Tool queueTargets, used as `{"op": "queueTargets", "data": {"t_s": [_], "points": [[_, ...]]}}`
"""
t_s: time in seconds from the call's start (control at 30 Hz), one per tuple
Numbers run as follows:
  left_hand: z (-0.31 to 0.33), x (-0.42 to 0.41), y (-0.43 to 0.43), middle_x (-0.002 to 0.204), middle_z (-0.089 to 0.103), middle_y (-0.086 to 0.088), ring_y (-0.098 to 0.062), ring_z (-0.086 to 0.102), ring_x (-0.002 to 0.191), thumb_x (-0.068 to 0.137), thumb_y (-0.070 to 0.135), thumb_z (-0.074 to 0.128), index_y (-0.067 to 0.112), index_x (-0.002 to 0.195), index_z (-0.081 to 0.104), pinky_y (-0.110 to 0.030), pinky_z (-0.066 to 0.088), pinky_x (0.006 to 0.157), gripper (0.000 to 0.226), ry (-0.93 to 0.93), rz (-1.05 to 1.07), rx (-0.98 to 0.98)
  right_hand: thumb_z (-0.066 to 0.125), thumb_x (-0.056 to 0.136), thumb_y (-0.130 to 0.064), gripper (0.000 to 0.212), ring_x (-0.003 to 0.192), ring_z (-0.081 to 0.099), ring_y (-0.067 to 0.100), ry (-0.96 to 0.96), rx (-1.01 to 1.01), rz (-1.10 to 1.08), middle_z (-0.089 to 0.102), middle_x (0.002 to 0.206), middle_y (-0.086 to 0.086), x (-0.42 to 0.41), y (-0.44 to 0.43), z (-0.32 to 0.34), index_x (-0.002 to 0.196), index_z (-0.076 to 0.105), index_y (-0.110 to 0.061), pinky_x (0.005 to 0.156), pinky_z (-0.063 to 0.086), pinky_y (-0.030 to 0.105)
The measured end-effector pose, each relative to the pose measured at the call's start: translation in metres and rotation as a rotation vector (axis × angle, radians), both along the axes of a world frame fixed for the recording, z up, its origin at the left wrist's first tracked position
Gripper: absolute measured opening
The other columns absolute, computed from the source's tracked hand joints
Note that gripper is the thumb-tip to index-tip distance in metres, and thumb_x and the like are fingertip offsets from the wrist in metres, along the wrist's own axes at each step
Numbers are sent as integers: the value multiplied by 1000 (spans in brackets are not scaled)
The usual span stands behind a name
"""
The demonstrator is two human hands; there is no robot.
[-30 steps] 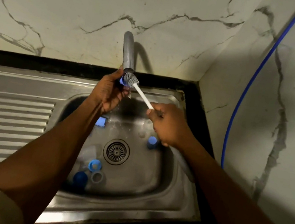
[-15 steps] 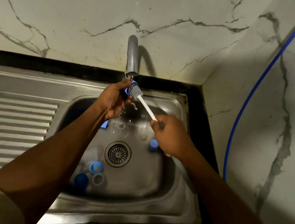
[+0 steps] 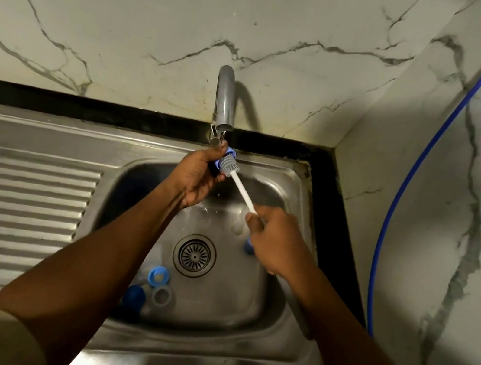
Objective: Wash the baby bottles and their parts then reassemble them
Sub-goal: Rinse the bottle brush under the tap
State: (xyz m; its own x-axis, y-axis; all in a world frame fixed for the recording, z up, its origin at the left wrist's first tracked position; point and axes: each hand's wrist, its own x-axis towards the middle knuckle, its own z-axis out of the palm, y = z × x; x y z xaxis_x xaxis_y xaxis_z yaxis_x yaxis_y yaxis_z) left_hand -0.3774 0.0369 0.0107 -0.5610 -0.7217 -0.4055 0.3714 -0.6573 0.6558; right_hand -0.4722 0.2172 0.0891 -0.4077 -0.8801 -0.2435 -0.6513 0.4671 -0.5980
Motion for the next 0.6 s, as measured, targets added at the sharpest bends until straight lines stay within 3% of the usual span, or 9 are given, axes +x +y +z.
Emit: {"op": "queueTargets", "data": {"t_s": [0.07,0.13,0.2,0.3,0.43,0.53,0.6], "points": [[-5,-2,5,90,68,-6,-14,65,75,98,19,61,11,96,69,-27,56,69,11,-39,33,29,49,101,-25,24,61,63,26,-29,49,14,66,79,10,9,2,-6,101,71,-15,49,49,29],[-8,-3,5,91,65,-7,-14,63,76,98,20,62,10,96,67,-28,57,66,11,-23,70,70,49,102,-24,22,45,56,22,-124,58,13,59,68,7,10,0,0,100,68,-15,36,40,23],[-3,-2,2,91,66,-7,-15,64,76,98,19,61,8,101,67,-28,58,65,12,17,89,81,48,103,-22,20,34,43,13,-308,41,-16,49,56,3,4,1,6,98,65,-14,32,34,20],[4,1,-6,93,72,-11,-18,71,80,98,11,59,2,110,65,-27,59,69,16,51,104,54,46,106,-24,16,34,34,7,-618,-22,-143,41,58,3,-1,7,17,101,61,-19,33,31,19],[-1,-1,-4,110,72,-13,-20,73,94,96,-1,57,3,129,58,-30,59,85,33,46,72,11,48,106,-25,19,36,36,7,-602,-82,-223,42,58,3,8,9,13,113,64,-19,34,32,20],[-1,-3,10,99,75,-7,-16,71,90,94,-4,59,8,118,63,-27,58,85,28,57,64,-14,48,106,-26,22,36,37,9,-607,-115,-272,44,58,3,14,-2,7,117,65,-19,34,32,19],[0,-3,18,104,74,-7,-16,71,92,93,-6,59,11,117,65,-27,55,87,30,69,57,-12,46,106,-26,21,36,36,9,-616,-125,-286,44,57,3,17,-12,9,111,65,-18,35,32,18]]}}
